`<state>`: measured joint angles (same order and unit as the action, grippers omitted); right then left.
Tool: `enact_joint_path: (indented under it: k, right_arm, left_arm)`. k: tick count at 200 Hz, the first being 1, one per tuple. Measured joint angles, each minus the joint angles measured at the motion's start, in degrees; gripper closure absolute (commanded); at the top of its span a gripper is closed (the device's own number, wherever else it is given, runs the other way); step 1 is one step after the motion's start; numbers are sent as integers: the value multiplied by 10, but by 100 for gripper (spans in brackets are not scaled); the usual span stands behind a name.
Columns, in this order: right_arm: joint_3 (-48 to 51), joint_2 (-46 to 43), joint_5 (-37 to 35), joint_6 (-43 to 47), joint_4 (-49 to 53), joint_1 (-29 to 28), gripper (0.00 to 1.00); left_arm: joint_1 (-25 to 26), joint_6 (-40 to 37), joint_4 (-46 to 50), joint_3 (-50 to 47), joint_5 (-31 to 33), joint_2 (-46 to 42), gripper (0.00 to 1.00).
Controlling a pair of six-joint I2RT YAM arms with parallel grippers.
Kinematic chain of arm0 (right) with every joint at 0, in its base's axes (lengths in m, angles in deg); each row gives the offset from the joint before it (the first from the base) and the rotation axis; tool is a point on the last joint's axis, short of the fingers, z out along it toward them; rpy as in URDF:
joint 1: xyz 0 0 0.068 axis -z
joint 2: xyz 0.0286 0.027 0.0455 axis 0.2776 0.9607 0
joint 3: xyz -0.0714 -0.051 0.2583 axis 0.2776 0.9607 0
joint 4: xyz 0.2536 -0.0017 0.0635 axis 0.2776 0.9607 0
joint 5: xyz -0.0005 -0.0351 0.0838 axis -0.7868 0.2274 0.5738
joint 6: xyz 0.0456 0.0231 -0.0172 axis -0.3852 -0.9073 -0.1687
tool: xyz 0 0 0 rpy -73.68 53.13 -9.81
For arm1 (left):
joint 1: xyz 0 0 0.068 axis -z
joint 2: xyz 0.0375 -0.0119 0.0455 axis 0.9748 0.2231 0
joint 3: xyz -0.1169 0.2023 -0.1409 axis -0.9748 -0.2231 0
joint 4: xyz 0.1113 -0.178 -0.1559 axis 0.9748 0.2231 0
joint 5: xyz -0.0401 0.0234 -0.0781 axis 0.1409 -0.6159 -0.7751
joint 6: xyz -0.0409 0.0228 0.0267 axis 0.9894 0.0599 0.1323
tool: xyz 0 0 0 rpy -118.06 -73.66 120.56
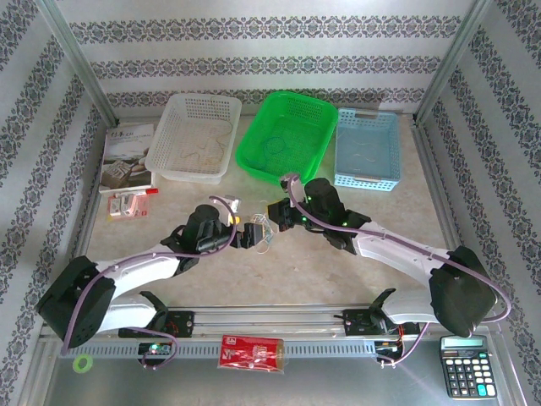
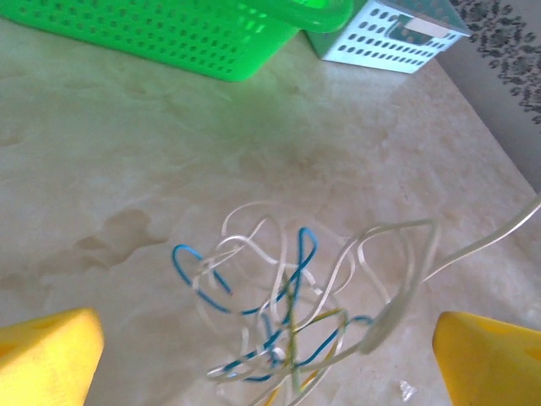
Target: Untangle the cables
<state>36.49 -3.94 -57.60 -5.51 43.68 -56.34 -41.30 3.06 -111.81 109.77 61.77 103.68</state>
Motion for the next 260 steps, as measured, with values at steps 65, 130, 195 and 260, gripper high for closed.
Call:
enact_joint_path:
  k: [65,130,195,260]
  right_arm:
    - [-12,0,14,-14,2,-1,100]
    - [-63,-40,50,-51,10,25,100]
    - [-116,-93,91,-110,-3,112,100]
    - [-168,-111,100,-137,-6,173,100]
  left_arm:
    - [1,-8,-52,28,-28,47,10]
    - [2,-15,-109,21,-46,103,60]
    - [2,-12,-140,-20,-42,116,91]
    - [2,-12,-142,-26,-35,122,100]
